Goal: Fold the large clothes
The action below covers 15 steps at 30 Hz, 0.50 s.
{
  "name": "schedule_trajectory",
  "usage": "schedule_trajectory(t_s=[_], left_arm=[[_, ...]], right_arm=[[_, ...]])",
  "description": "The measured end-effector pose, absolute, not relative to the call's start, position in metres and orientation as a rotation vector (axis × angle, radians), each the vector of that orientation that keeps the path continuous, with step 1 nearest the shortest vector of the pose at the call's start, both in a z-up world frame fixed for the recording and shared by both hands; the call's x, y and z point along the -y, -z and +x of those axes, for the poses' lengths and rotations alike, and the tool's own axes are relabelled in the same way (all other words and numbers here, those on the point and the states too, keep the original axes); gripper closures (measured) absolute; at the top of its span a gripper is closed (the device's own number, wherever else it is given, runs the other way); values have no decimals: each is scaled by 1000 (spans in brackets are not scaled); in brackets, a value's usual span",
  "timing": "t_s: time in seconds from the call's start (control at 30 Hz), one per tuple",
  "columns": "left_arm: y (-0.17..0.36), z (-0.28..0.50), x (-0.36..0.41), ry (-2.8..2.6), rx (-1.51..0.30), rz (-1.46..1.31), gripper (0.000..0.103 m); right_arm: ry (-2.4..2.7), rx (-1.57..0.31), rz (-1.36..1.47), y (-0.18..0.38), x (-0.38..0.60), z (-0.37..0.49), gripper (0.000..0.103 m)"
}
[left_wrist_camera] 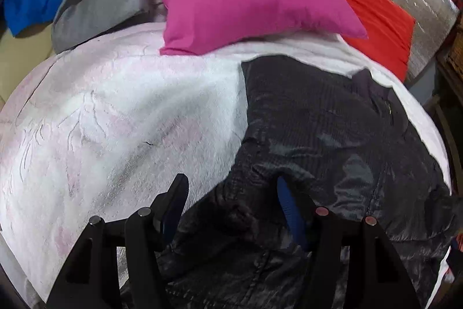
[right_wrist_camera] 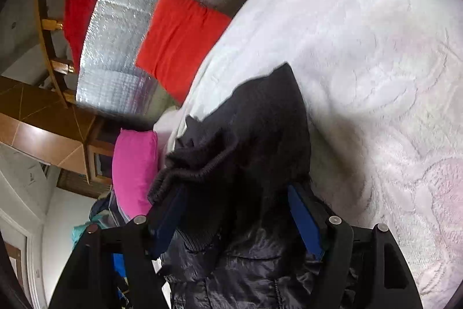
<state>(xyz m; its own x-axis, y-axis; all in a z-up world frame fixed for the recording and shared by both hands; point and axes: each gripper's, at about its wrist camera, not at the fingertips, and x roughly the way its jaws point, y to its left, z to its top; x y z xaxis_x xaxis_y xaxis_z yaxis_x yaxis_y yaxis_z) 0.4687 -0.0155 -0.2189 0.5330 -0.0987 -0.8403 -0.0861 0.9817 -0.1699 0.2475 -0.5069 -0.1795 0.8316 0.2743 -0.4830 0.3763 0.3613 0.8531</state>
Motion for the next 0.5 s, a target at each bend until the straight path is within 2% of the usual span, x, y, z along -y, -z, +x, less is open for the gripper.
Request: schedule_trajectory(t_s=[0.13, 0.37, 0.4, 0.5], left_arm=[[209, 469, 12, -15, -960, -192, 38], [236, 480, 35, 62, -1075, -110, 36], [236, 479, 38, 62, -1071, -92, 36], [233, 478, 36, 69, -1057, -93, 36]], right_arm=[[61, -503, 1228, 169, 511, 240, 28], [133, -736, 1107, 191, 490, 270, 28], [152, -752, 1071, 191, 487, 273, 31], [230, -770, 918, 181, 479, 277, 76]])
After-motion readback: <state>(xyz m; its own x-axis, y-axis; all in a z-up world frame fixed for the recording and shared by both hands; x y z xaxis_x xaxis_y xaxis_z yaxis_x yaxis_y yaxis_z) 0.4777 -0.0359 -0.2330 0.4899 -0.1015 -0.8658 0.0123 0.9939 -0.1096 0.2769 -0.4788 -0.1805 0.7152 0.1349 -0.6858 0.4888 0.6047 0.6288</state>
